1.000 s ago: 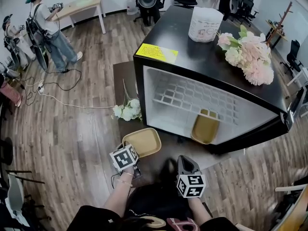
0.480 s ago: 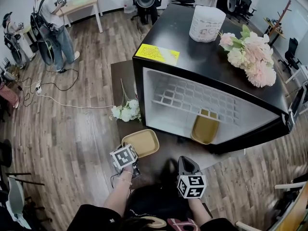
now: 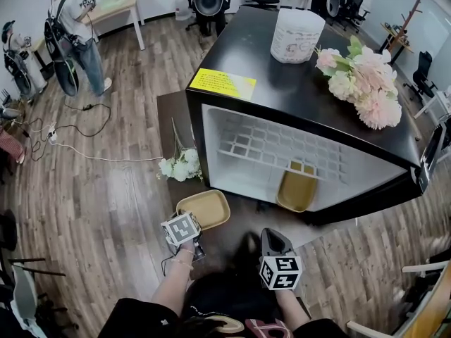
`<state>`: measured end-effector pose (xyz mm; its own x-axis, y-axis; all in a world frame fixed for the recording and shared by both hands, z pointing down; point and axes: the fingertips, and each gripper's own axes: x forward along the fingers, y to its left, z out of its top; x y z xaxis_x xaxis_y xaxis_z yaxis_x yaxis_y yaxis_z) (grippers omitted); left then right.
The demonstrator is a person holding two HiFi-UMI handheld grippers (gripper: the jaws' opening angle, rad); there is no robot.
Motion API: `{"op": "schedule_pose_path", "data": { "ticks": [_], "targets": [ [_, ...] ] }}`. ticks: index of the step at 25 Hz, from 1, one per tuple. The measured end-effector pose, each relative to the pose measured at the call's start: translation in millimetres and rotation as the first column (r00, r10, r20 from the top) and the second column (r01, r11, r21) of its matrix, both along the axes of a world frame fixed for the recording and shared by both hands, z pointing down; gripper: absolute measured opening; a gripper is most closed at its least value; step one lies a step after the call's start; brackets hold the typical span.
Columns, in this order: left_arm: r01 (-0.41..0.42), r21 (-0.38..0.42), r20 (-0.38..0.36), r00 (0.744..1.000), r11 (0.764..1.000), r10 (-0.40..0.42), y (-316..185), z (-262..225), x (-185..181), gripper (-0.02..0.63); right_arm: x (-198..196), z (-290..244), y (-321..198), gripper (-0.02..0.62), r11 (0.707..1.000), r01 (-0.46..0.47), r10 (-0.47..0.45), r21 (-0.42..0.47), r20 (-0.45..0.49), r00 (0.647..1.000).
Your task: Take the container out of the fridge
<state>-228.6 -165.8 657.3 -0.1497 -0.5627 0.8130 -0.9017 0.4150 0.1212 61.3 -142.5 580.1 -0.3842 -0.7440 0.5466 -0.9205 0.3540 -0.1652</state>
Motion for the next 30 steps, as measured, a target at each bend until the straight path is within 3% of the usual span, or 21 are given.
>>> {"op": "schedule_pose_path", "data": {
  "ticks": [6,12,13,15,18,30],
  "targets": [
    [-0.011,-0.017,0.042,0.999,1.0,0.012,-3.7,-1.7,0.8,0.012,2.1,0.8,-2.2,0.008,1.0,-0.005,0.005,-0.001,-0.002,1.0],
    [-0.009,0.006,0.037,0.999,1.0,0.009,-8.7,-1.7,1.3,0.014,-0.7,2.4,-3.0,0.008,1.0,0.006,-0.006,-0.006,0.001,1.0],
    [-0.009,0.007,0.029,1.0,1.0,0.009,-8.6,-2.1,2.5,0.024,-1.3,2.6,-2.9,0.008,1.0,0.009,-0.009,-0.007,0.003,1.0],
    [-0.013,0.012,0.023,1.0,1.0,0.013,-9.2,-3.6,3.8,0.104,-3.0,2.8,-1.9,0.008,1.0,0.016,-0.016,-0.008,0.006,1.0],
    [-0.019,0.019,0.031,0.999,1.0,0.018,-8.2,-7.2,4.7,0.115,-3.5,2.0,0.0,0.008,1.0,0.019,-0.019,-0.007,0.008,1.0],
    [-0.091,0.176,0.09,0.993,0.98,0.076,-12.2,-58.0,18.0,0.127,-2.3,-9.3,2.0,0.008,1.0,0.014,-0.015,0.024,0.042,0.999]
  ]
}}
